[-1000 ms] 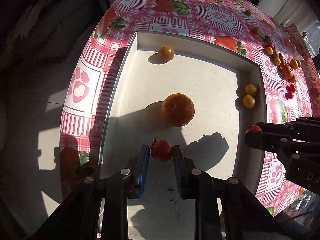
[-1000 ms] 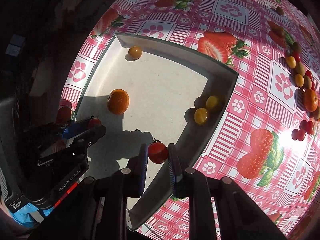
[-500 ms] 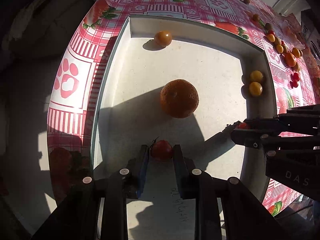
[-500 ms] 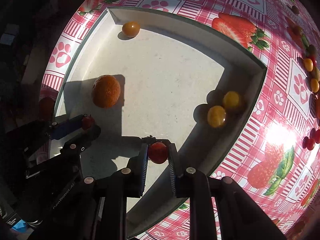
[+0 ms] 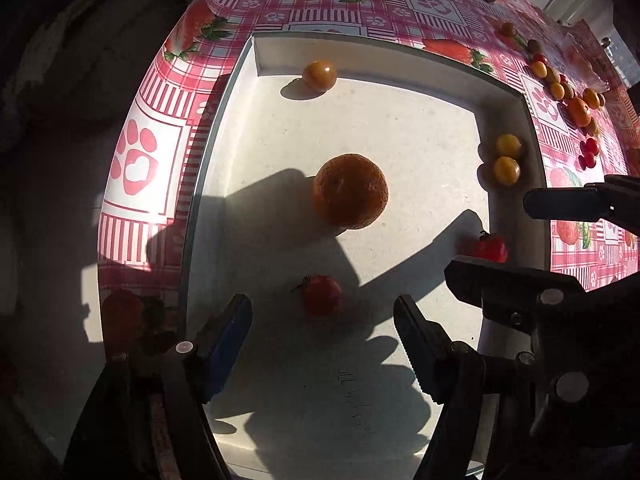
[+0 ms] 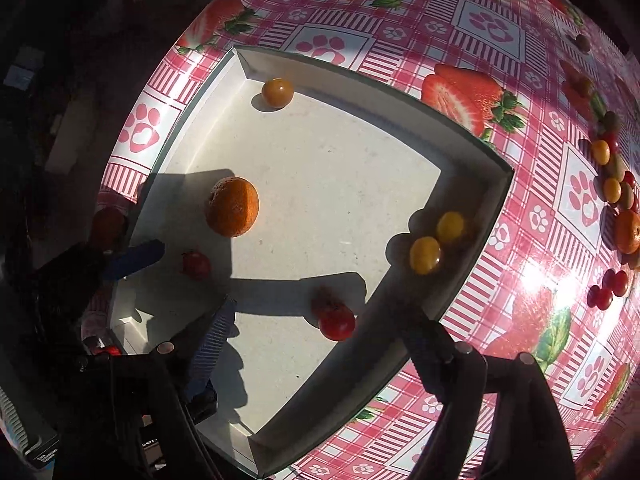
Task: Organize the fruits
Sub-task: 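Open both tools to drop the red cherry tomatoes into the tray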
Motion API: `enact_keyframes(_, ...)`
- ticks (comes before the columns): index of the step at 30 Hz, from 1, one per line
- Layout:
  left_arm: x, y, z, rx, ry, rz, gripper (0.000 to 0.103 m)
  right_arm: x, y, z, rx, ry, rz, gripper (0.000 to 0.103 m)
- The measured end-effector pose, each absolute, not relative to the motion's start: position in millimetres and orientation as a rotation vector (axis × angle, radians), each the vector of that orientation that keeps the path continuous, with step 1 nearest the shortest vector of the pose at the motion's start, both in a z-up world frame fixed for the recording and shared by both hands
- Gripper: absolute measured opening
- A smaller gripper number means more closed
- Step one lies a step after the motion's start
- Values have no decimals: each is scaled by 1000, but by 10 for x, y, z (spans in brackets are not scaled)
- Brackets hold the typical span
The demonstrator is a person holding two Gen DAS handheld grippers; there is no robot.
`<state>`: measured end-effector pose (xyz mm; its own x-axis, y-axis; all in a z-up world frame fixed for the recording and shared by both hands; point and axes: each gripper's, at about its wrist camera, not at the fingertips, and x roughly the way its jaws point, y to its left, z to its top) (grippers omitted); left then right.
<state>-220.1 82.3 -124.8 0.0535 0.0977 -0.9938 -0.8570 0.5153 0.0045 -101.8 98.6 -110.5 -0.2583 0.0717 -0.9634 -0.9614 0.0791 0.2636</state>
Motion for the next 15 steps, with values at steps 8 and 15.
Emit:
enact_keyframes(8, -2186, 804, -1060, -746, 1317, 833, 74, -803, 805, -811, -902, 1372, 1340, 85)
enact_keyframes(15, -1943, 742, -902, -694, 1320, 793, 75, -311, 370, -812, -833, 1412, 1212, 85)
